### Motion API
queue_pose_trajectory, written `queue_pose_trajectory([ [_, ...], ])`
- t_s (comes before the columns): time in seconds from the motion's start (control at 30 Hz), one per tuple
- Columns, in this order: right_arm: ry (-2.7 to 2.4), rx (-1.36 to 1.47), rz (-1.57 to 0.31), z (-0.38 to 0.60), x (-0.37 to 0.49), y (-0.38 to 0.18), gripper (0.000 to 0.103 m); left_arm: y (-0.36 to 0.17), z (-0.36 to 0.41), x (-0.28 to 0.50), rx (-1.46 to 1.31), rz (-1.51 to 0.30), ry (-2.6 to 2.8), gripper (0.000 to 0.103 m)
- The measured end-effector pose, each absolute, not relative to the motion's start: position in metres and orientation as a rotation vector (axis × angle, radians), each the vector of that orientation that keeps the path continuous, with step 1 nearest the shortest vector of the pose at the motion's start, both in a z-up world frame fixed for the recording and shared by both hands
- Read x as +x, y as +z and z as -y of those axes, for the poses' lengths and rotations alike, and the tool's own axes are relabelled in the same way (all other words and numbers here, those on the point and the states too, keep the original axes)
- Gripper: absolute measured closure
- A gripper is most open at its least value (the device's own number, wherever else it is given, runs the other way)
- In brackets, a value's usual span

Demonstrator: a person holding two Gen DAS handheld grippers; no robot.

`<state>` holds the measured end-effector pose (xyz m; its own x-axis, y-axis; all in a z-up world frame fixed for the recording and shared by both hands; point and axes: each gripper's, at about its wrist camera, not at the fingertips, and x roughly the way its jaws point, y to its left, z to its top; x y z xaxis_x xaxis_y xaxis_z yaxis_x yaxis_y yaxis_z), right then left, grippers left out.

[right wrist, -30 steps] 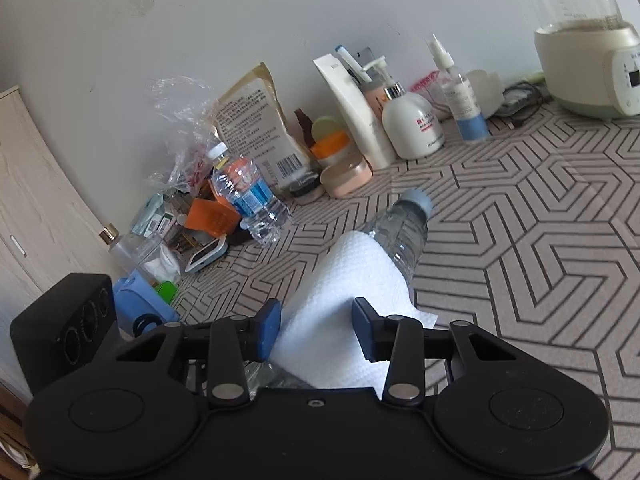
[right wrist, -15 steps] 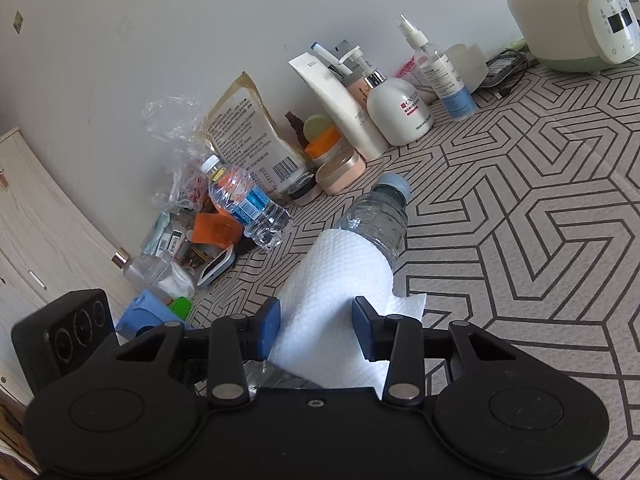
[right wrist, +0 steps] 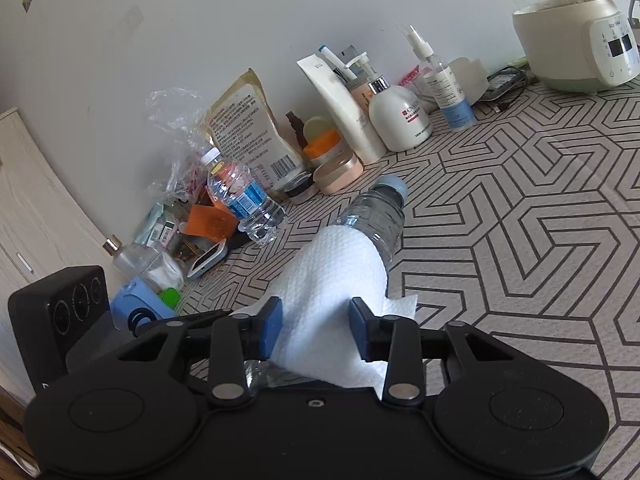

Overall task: Clean container
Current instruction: 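Slide the towel along the bottle toward its cap with the right tool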

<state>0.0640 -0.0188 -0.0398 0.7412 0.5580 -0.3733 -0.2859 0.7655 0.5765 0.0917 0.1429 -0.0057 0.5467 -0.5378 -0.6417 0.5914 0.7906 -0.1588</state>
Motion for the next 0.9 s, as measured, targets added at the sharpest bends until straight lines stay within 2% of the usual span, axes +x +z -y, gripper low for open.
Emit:
queue_pose_trajectory([
  [0.33,0.493,0.473,-0.56,0.009,0.07,-0.034,0.067,-0.008,-0.143,0.094,0.081,-0.747,-0.652,0.019],
  [0.9,0.485,0.56,-0.57,0.028,0.065,-0.046,0.069,-0.008,-0.143,0.093,0.099,-0.725,-0.646,0.019],
])
